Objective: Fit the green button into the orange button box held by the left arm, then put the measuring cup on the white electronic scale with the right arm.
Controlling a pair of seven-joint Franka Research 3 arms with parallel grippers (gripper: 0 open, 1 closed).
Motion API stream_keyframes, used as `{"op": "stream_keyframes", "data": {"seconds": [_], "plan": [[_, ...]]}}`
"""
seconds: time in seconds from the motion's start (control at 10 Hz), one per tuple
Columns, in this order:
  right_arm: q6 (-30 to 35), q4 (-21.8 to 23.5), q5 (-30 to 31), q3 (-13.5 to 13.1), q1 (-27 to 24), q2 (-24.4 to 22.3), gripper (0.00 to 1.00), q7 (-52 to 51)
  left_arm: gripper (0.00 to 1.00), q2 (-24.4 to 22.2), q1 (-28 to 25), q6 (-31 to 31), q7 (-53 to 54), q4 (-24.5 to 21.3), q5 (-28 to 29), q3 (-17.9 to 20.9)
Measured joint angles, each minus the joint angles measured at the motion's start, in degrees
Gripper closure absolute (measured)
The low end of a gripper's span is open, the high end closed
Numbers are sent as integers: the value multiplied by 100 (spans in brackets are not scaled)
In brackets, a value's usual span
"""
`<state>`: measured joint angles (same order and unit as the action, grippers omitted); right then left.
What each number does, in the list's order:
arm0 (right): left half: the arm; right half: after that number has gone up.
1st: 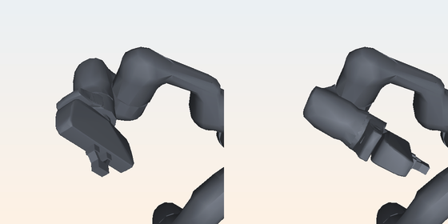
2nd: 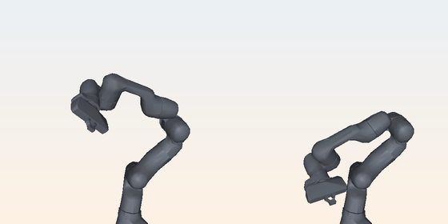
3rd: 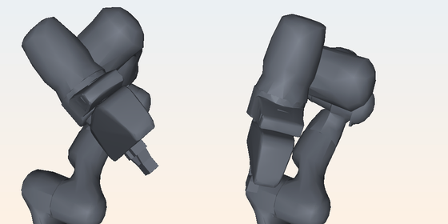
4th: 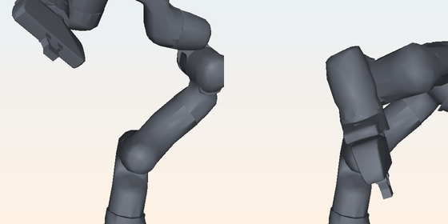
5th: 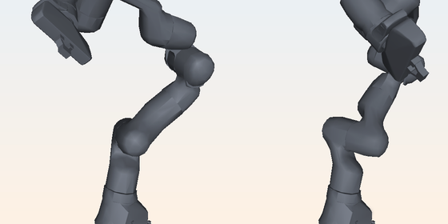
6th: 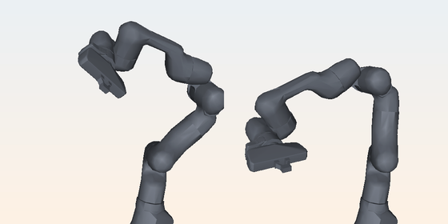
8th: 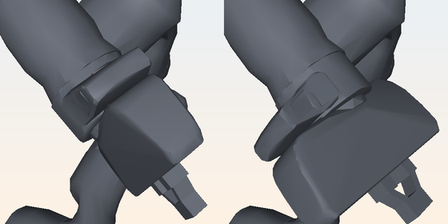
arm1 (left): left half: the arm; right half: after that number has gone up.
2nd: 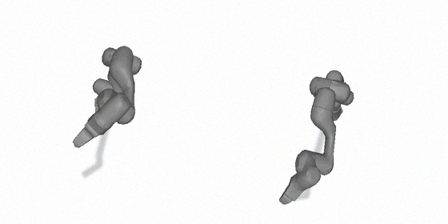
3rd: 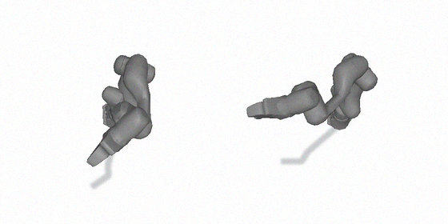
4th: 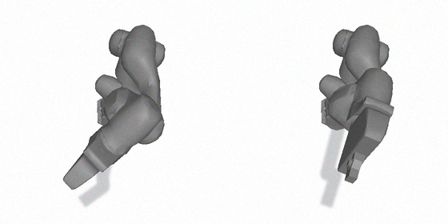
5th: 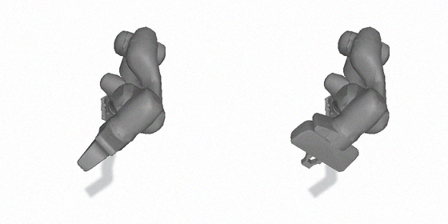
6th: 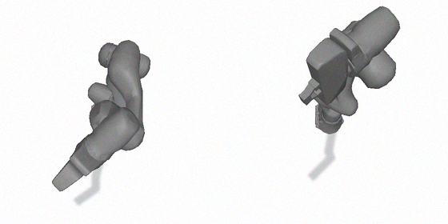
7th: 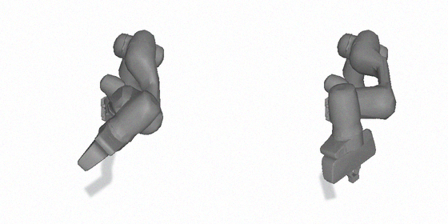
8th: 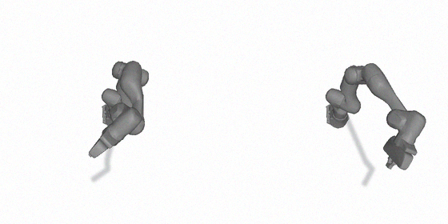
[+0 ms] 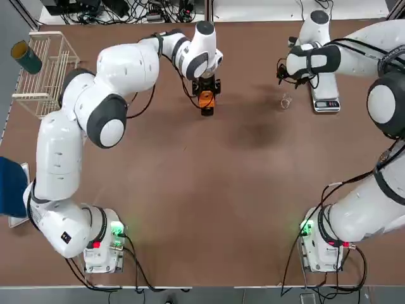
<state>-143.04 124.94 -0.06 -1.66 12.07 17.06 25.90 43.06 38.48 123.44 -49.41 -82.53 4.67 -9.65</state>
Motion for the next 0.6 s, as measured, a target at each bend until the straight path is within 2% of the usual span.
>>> {"op": "stream_keyframes", "data": {"seconds": [0.2, 0.4, 0.6], "plan": [[-15, 66, 0, 165, 34, 6, 11, 297, 14, 30, 0, 7, 0, 1, 0, 1], [-16, 82, 0, 177, 40, 6, 22, 333, 14, 74, 0, 15, 0, 1, 0, 7], [-16, 104, 0, 174, 40, 12, 27, 340, 14, 85, 0, 82, -1, 3, 0, 8]]}}
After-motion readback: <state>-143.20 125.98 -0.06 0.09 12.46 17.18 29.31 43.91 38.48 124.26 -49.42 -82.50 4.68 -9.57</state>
